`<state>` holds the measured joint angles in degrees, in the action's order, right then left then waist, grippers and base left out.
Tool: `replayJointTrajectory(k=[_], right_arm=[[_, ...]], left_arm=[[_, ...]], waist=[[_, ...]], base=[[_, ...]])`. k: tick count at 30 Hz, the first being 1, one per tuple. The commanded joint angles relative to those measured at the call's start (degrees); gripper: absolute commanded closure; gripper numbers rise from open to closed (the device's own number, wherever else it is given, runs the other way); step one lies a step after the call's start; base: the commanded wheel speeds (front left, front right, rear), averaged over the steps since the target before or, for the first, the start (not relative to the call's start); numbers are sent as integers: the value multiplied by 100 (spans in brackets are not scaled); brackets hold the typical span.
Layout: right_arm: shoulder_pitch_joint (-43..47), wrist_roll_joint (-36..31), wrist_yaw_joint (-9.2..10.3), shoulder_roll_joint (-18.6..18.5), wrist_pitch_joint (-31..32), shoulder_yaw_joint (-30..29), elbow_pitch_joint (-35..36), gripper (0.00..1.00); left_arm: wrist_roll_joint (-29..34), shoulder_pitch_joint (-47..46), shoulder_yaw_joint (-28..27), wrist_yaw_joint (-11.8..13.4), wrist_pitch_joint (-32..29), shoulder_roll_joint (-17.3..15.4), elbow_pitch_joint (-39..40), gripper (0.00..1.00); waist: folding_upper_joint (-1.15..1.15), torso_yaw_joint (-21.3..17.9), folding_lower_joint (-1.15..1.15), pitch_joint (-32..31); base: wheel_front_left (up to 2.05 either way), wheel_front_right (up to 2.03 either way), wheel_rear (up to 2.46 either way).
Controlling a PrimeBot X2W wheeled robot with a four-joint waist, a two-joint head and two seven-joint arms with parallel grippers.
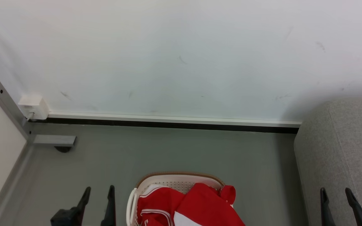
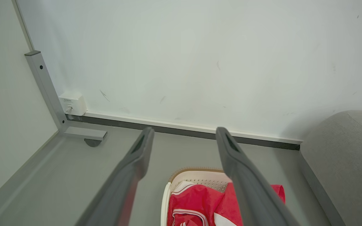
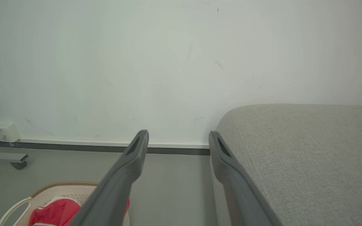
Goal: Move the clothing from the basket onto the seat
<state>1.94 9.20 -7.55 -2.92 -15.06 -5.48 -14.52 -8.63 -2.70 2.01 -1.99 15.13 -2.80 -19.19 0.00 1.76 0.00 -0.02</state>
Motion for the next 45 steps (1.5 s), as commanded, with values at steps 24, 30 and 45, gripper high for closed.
replayJointTrajectory(k=[24, 30, 45], right_arm=[[-1287, -82, 12, -51, -8, 111, 667, 0], [-1739, -98, 12, -36, -8, 256, 757, 0], [-2315, -90, 12, 4, -8, 470, 976, 0]], left_arm=[[8, -2078, 949, -252, 3, -19, -887, 0], [-308, -3137, 1478, -178, -202, -22, -1858, 0], [-486, -4670, 2051, -152, -984, -25, -3797, 0]], waist=[[0, -700, 0, 2169], [0, -950, 0, 2838], [0, -1328, 0, 4021]], base=[[0, 0, 0], [0, 0, 0], [0, 0, 0]])
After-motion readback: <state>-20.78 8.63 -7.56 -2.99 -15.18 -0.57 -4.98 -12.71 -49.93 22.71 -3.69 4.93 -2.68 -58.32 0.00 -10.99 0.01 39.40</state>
